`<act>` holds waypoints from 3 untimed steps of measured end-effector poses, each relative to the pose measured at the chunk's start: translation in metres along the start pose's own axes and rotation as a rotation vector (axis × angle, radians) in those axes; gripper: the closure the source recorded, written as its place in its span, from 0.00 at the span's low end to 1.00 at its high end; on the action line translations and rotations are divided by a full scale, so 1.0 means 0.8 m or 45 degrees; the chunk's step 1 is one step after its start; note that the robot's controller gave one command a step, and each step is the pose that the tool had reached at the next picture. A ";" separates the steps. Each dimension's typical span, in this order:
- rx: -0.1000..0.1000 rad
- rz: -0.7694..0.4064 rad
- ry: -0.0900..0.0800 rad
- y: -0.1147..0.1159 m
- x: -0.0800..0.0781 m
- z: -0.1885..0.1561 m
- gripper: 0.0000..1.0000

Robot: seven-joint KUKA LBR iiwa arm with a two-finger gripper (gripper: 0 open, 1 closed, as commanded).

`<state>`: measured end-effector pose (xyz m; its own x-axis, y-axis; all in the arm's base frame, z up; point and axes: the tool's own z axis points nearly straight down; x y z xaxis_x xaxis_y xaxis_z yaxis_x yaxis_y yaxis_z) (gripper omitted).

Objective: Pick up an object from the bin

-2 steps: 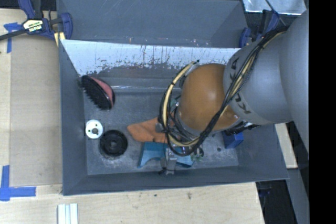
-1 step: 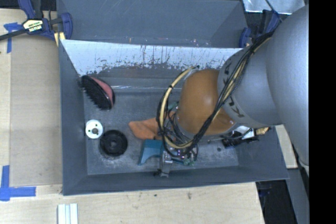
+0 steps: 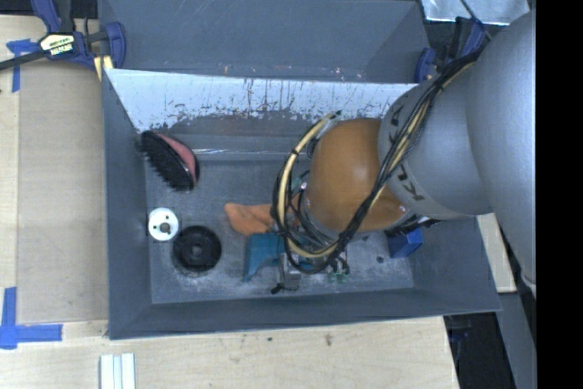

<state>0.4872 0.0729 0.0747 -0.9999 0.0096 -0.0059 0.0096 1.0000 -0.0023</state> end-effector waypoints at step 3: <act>0.000 -0.001 0.010 -0.001 0.003 -0.028 1.00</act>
Offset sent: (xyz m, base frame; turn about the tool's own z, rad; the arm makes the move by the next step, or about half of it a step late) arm -0.0001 -0.0001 0.1193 0.0000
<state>0.4847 0.0724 0.0970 -1.0000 0.0086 0.0023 0.0086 1.0000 -0.0027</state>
